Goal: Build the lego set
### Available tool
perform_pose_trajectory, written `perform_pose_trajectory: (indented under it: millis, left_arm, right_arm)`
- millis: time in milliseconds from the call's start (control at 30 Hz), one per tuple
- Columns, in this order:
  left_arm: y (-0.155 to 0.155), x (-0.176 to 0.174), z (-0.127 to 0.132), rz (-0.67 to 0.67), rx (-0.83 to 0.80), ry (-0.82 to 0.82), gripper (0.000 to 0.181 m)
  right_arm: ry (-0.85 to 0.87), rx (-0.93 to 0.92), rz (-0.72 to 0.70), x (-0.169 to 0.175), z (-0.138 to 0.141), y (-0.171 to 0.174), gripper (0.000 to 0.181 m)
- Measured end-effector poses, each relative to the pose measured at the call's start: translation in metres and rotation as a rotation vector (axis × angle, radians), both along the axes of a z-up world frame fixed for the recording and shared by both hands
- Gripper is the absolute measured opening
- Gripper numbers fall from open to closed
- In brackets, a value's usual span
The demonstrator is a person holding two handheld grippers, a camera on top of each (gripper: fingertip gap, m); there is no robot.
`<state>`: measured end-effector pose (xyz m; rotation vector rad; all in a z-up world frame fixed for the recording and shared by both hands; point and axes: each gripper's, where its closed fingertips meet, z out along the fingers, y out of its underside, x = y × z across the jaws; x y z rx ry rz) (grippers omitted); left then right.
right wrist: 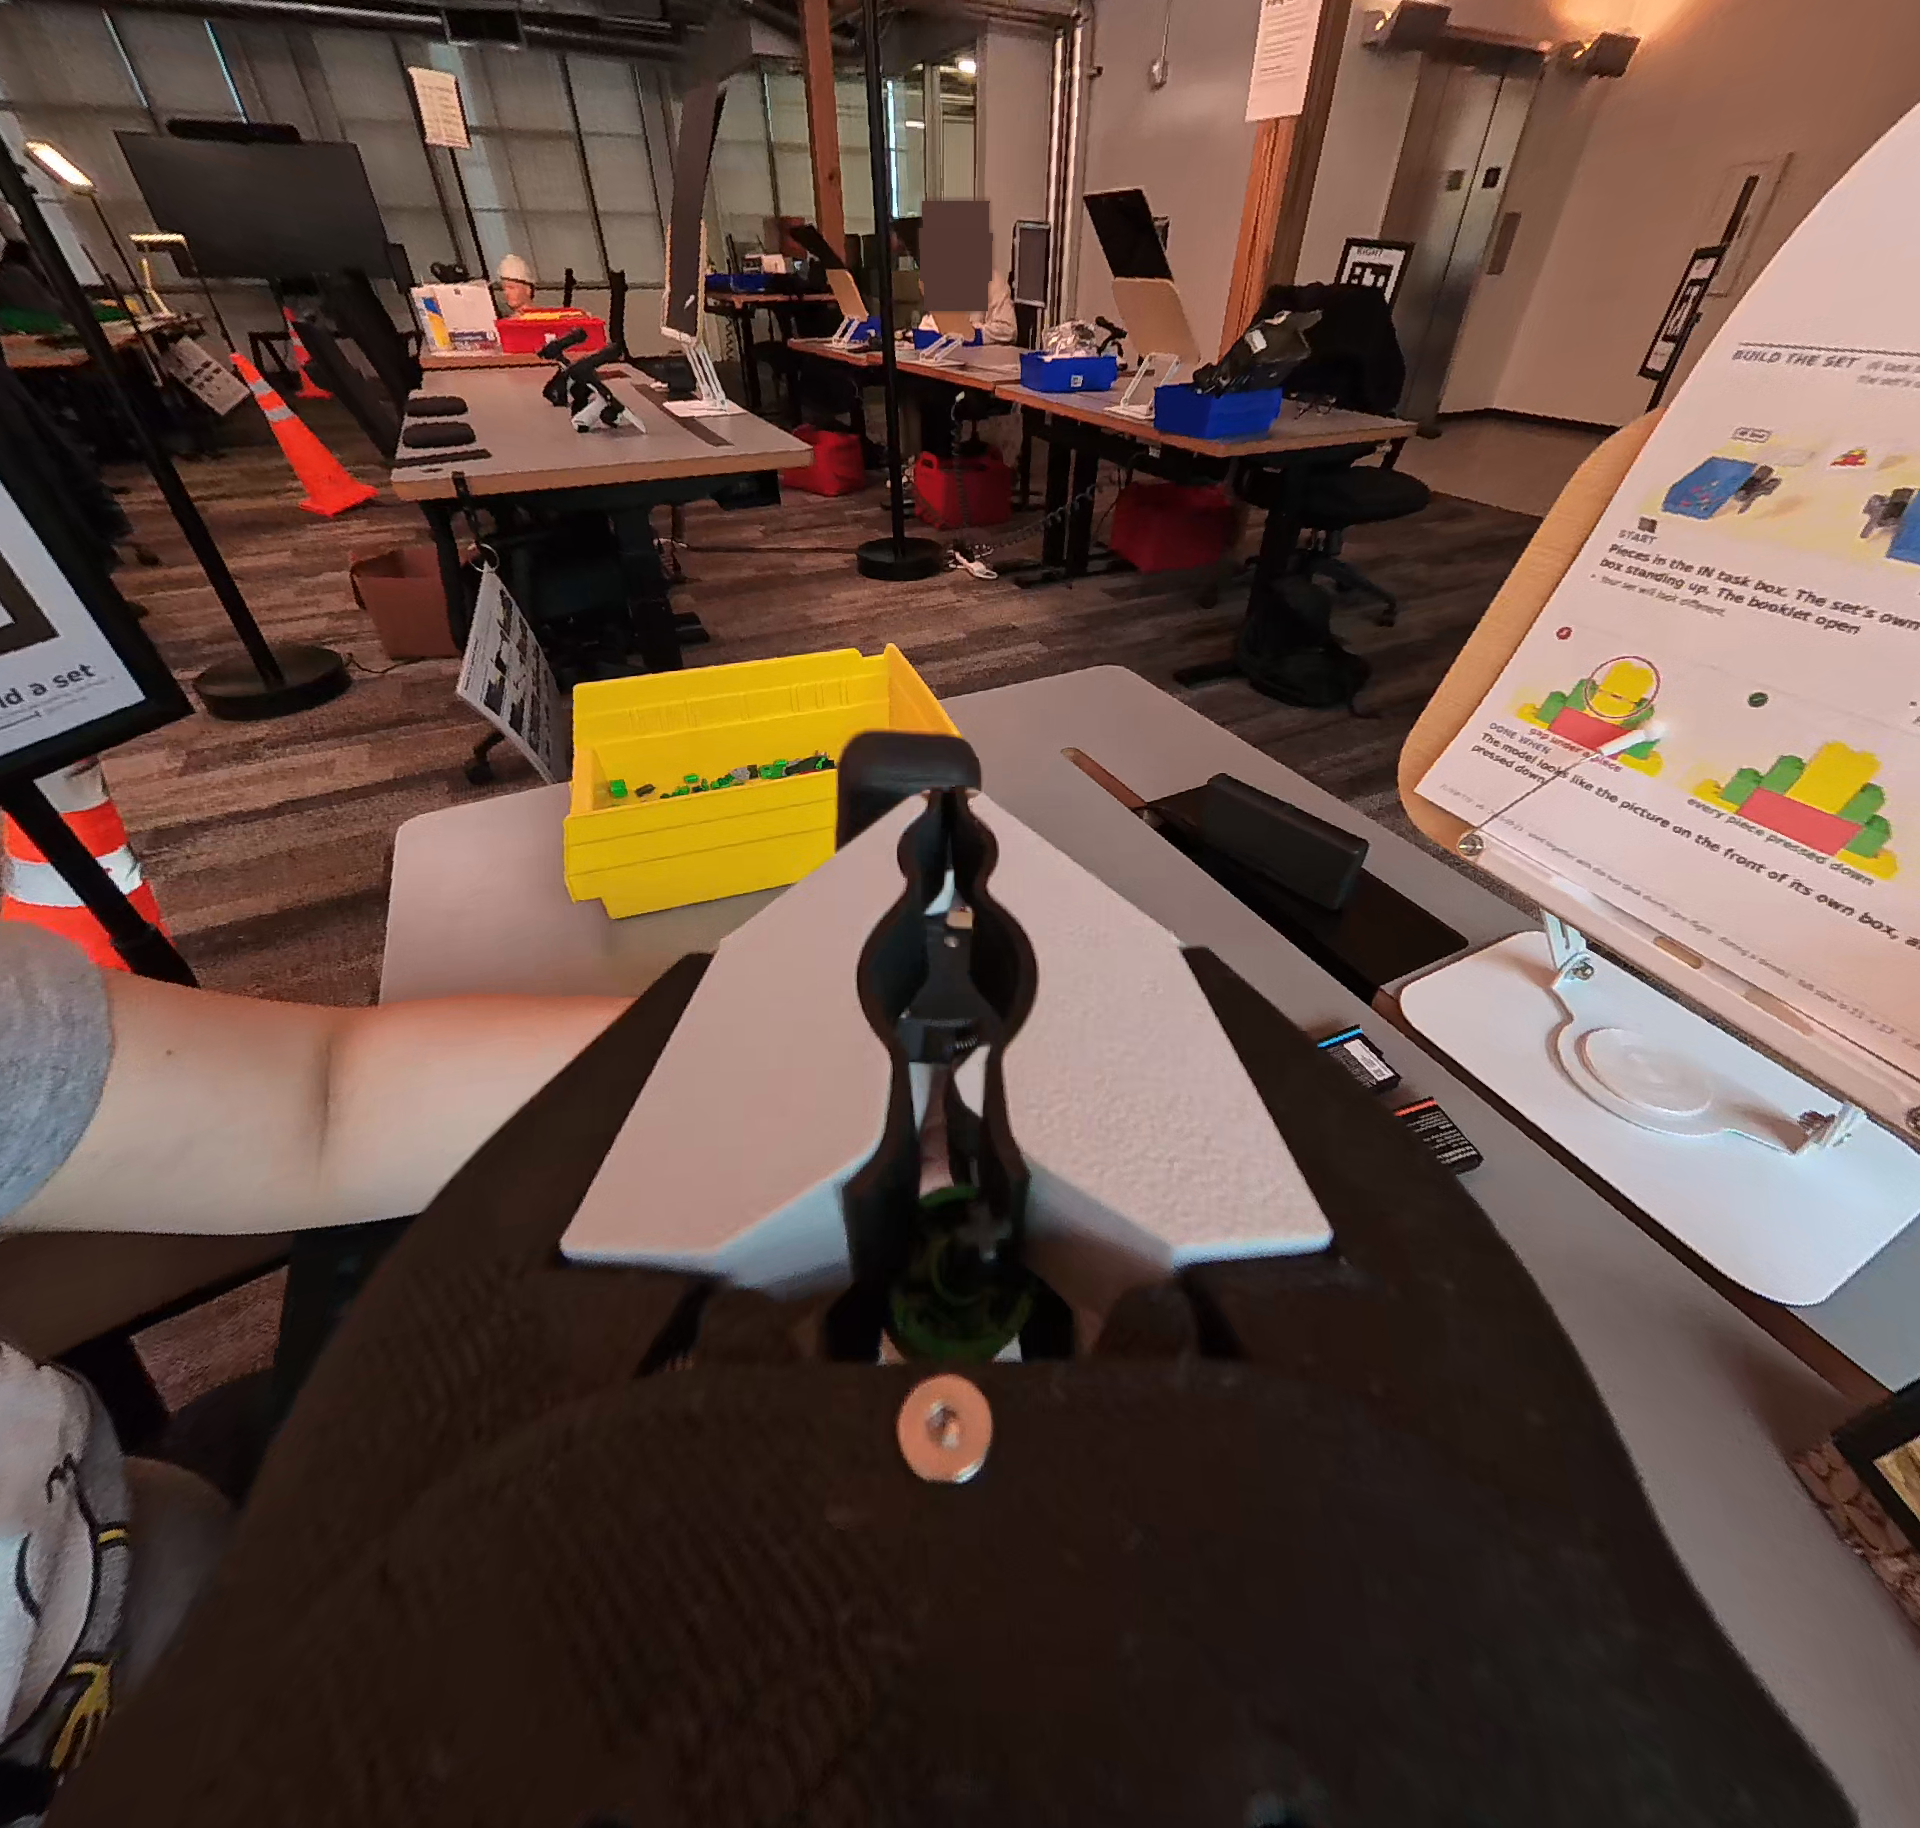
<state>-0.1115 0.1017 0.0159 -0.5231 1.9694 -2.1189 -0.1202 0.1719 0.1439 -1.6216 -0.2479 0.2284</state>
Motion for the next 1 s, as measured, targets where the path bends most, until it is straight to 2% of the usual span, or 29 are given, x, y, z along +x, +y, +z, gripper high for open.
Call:
perform_pose_trajectory:
  millis: [100,200,267,367,467,600,700,800,1000]
  left_arm:
    - [-0.004,-0.002,0.016,0.001,-0.047,-0.015,0.050]
    - [-0.006,0.005,0.017,0.052,-0.027,-0.025,0.037]
    - [-0.002,0.010,0.017,0.098,-0.033,-0.042,0.017]
    - [0.003,0.014,0.016,0.124,-0.043,-0.059,0.016]
    - [0.007,0.014,0.021,0.143,-0.076,-0.092,0.015]
    - [0.016,0.013,0.030,0.173,-0.130,-0.138,0.015]
    - [0.024,0.012,0.038,0.203,-0.169,-0.181,0.015]
    - [0.032,0.010,0.044,0.219,-0.202,-0.203,0.015]
    - [0.029,0.010,0.042,0.215,-0.184,-0.206,0.015]
  right_arm:
    - [-0.016,-0.043,0.017,-0.005,-0.012,0.009,0.000]
    - [-0.045,-0.087,0.020,-0.008,-0.026,0.017,0.000]
    - [-0.048,-0.102,0.029,-0.010,-0.032,0.021,0.000]
    - [-0.059,-0.095,0.024,-0.009,-0.034,0.024,0.003]
    - [-0.077,-0.049,0.007,-0.007,-0.028,0.025,0.035]
    - [-0.108,0.055,0.002,-0.006,-0.010,0.017,0.043]
    - [-0.128,0.112,0.013,-0.005,0.002,0.007,0.042]
    - [-0.120,0.153,0.030,-0.002,0.011,-0.002,0.031]
    - [-0.064,0.153,0.101,-0.004,0.010,-0.004,0.014]
